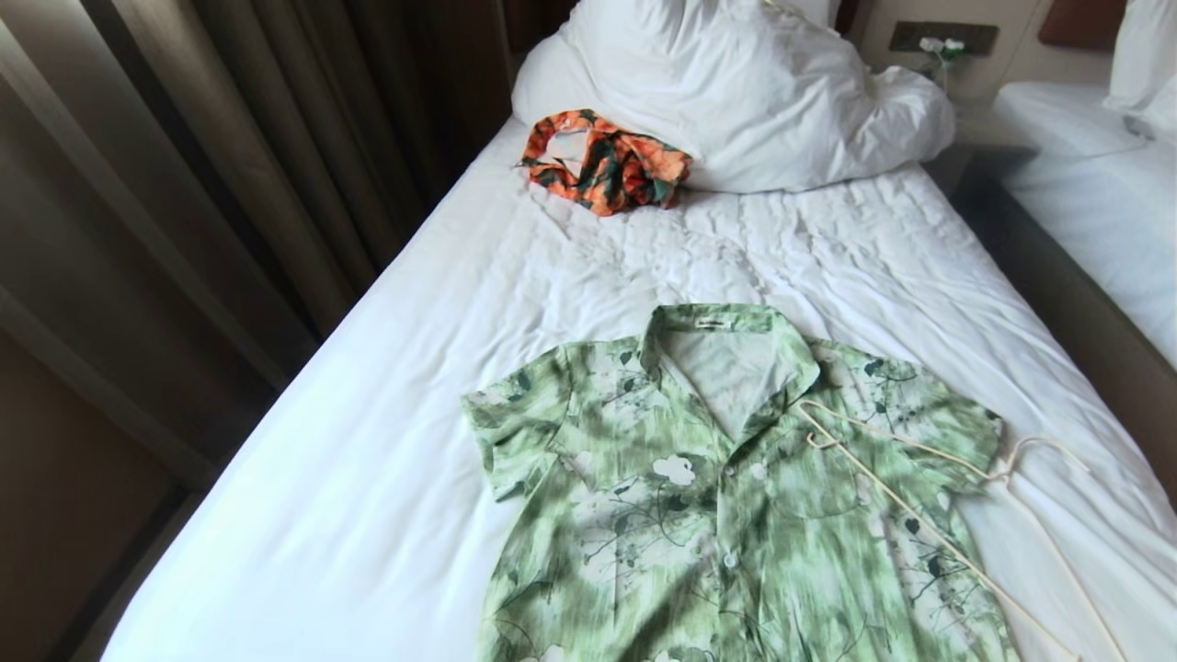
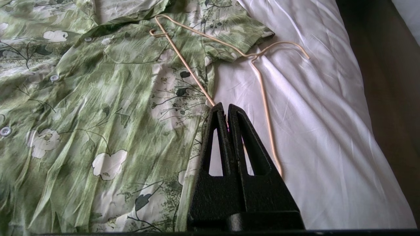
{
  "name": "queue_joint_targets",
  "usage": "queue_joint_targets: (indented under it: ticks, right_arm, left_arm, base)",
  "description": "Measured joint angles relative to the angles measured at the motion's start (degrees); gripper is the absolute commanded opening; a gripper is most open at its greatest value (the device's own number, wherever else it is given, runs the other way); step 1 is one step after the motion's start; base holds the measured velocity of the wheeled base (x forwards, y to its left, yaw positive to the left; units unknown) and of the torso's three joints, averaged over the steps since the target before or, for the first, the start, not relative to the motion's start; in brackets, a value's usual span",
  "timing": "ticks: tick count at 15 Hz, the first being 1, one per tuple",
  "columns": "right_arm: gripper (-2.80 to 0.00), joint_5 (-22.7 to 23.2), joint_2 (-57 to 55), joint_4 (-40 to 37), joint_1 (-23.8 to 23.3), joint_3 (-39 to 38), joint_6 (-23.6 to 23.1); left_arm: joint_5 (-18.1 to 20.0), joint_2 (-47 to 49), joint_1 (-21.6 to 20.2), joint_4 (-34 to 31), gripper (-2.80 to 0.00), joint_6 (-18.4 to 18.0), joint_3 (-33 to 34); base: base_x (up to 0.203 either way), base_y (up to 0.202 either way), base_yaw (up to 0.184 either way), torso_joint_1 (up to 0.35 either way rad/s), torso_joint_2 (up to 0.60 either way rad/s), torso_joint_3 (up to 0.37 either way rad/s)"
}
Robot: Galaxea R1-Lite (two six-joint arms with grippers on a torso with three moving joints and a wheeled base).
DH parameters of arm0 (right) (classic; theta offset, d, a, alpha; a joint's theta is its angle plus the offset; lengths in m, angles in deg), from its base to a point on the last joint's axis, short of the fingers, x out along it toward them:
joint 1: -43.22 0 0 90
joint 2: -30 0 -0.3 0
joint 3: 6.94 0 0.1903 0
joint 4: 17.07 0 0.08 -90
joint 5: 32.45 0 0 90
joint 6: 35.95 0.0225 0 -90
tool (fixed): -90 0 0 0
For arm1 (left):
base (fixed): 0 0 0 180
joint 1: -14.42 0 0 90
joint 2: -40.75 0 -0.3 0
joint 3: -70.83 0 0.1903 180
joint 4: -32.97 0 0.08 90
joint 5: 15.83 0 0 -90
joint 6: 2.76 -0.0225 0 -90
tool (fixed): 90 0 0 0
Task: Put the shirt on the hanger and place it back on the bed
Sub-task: Lift the shirt and hanger
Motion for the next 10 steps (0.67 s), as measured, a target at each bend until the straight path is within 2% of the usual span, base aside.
queue_joint_targets:
  ticks: [10]
  right_arm:
    - [-2.8,-0.36,0.0,0.16,0.0,0.0,2.87]
  left_arm:
    - [0.02,0.0,0.0,-0.02,-2.8,-0.05,0.0]
  base:
    - [0.0,0.0,0.0,0.0,0.0,0.0]
